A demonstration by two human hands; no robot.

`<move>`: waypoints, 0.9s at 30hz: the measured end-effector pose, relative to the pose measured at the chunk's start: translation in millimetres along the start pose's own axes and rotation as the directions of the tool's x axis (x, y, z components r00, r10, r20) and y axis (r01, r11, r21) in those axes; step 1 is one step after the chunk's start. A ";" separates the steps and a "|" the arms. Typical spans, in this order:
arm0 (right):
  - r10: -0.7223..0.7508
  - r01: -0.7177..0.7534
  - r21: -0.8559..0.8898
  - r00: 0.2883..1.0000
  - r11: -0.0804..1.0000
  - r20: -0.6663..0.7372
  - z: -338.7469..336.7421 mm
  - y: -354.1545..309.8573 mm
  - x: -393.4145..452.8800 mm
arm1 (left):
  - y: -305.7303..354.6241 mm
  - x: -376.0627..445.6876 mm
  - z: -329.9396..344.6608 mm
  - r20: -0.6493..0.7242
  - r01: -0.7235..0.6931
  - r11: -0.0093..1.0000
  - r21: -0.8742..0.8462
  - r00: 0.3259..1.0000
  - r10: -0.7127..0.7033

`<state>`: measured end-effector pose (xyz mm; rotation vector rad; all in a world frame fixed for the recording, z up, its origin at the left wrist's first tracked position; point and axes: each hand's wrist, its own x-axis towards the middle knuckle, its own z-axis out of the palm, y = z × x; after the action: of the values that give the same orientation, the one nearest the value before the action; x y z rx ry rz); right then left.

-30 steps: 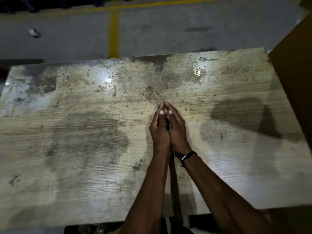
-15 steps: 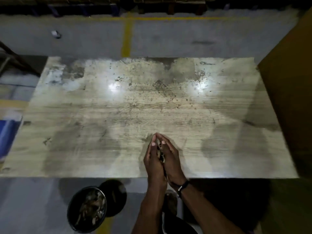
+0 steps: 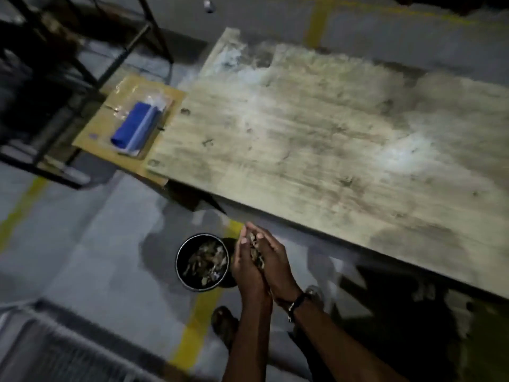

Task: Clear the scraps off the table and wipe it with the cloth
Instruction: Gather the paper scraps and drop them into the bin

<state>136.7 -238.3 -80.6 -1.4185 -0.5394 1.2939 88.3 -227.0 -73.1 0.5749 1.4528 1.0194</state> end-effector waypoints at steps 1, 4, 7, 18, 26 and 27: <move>0.010 -0.010 -0.011 1.000 1.000 0.020 15.3 9.1 0.7 | -1.7 8.9 -16.3 -0.022 0.008 1.000 -0.011 1.000 -0.009; 0.042 -0.040 -0.034 0.997 0.999 0.070 60.9 39.2 2.4 | -8.0 35.3 -66.5 -0.070 0.028 0.999 -0.046 0.997 -0.032; 0.096 -0.091 -0.056 0.990 0.994 0.102 109.2 82.5 14.4 | -17.2 74.1 -116.4 -0.161 0.010 0.998 -0.064 0.987 -0.020; 0.218 -0.195 -0.185 0.970 0.963 0.109 220.4 255.1 102.8 | -115.2 250.0 -234.4 -0.209 0.077 0.997 -0.027 0.975 -0.081; 0.323 -0.298 -0.253 0.944 0.920 0.065 224.5 329.0 144.4 | -155.6 312.7 -278.2 -0.181 0.231 0.967 -0.110 0.952 -0.248; 0.360 -0.338 -0.222 0.931 0.915 0.066 222.0 333.6 146.5 | -158.8 314.9 -284.4 -0.187 0.264 0.956 -0.125 0.940 -0.284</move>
<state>-125.0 -125.6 -398.2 -1.6816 -0.5173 1.6433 -204.4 -115.3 -400.4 0.1916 1.6002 0.9402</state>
